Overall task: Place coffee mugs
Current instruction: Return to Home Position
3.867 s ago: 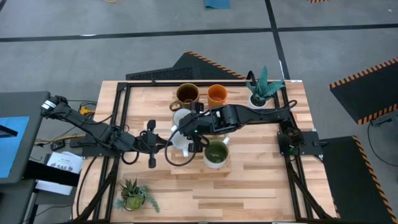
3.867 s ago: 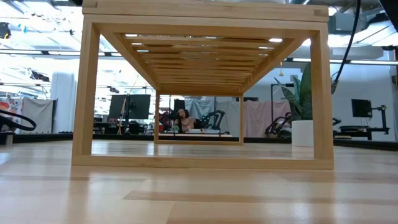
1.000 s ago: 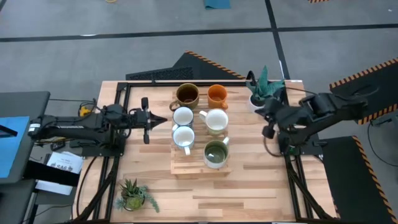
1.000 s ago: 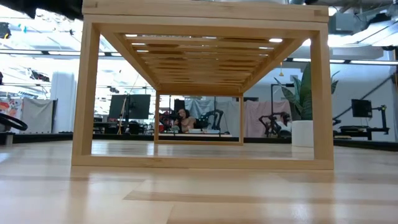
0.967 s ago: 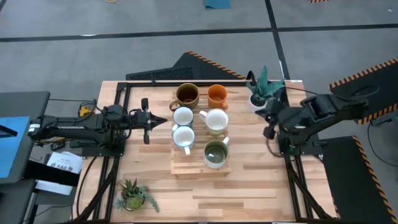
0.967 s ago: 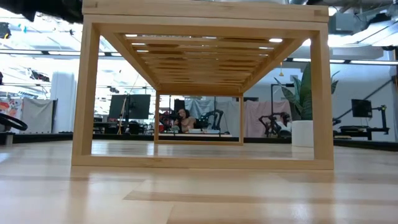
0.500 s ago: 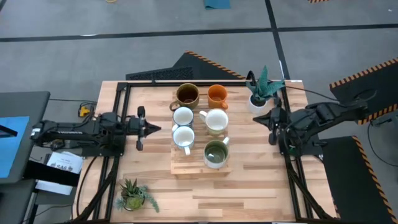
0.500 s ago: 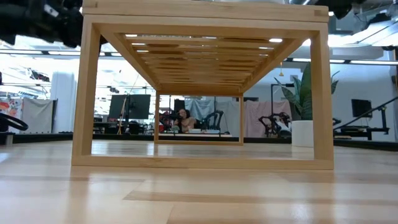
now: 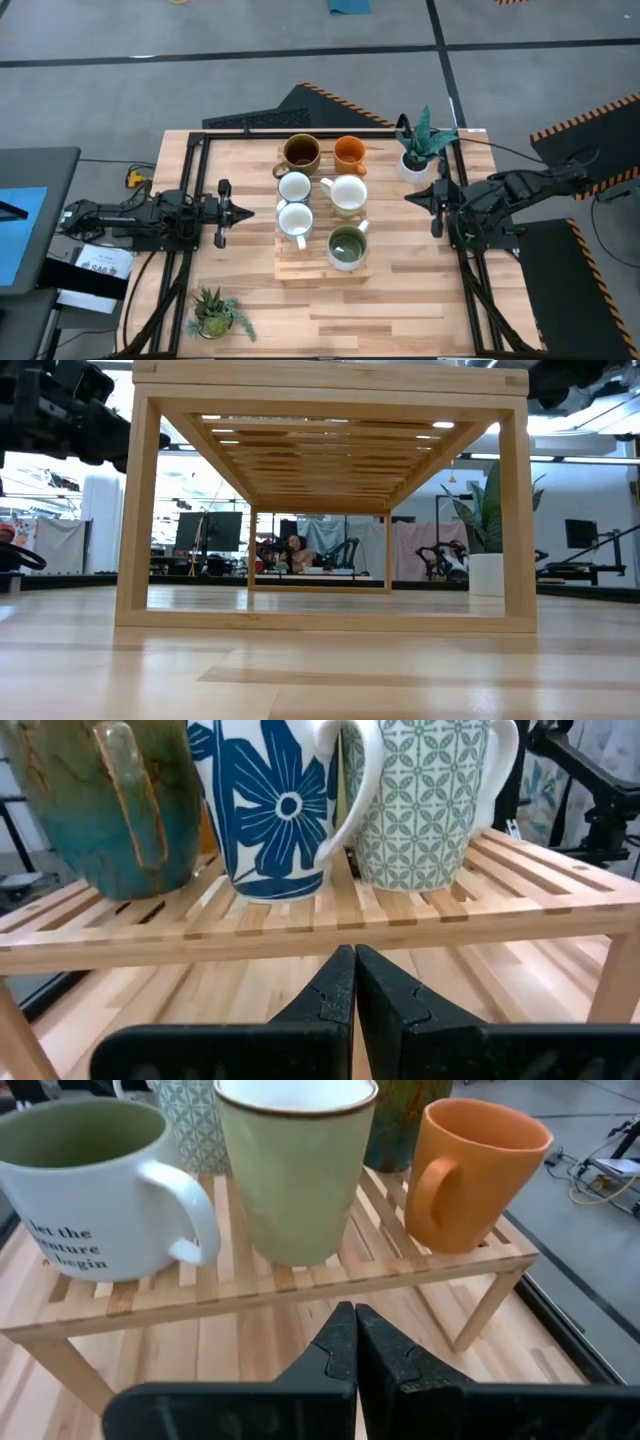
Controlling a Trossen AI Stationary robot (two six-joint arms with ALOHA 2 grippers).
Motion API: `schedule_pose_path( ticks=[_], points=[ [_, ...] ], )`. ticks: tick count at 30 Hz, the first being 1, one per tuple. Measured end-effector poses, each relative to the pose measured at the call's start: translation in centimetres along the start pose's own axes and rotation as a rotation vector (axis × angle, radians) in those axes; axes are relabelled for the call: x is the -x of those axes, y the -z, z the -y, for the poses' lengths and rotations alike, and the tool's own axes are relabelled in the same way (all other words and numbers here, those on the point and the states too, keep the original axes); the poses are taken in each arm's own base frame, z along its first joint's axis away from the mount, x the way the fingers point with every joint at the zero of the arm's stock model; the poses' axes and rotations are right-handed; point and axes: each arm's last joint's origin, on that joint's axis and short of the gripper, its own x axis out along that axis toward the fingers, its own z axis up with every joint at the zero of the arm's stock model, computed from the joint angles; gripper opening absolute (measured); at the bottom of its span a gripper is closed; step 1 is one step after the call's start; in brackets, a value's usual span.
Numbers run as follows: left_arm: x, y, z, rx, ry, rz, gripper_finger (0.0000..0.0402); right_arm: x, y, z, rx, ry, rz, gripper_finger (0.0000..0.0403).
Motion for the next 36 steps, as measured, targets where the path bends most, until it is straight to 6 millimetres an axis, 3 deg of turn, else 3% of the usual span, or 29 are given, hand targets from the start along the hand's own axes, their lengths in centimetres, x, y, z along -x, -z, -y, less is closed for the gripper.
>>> schedule_pose_path(
  ticks=[7, 13, 21, 29, 36],
  points=[
    [0.6, 0.2, -0.1, 0.006, -0.020, 0.017, 0.0000, -0.2, 1.9, 0.2, -0.020, -0.012, 0.031, 0.0018],
    [0.8, 0.2, 0.0, 0.021, -0.002, 0.023, 0.0000, -0.9, 5.0, 0.2, -0.059, -0.032, 0.025, 0.0018],
    [0.8, 0.3, 0.0, 0.009, -0.002, 0.021, 0.0000, -2.3, 8.7, 0.0, -0.087, -0.087, 0.175, 0.0018],
    [0.8, 0.3, 0.0, -0.002, -0.003, 0.020, 0.0000, -2.7, 10.2, 0.4, -0.057, -0.136, 0.377, 0.0018],
    [0.8, 0.5, -0.1, -0.024, -0.027, 0.004, 0.0000, -3.6, 12.1, 1.0, -0.075, -0.164, 0.380, 0.0018]
  ],
)
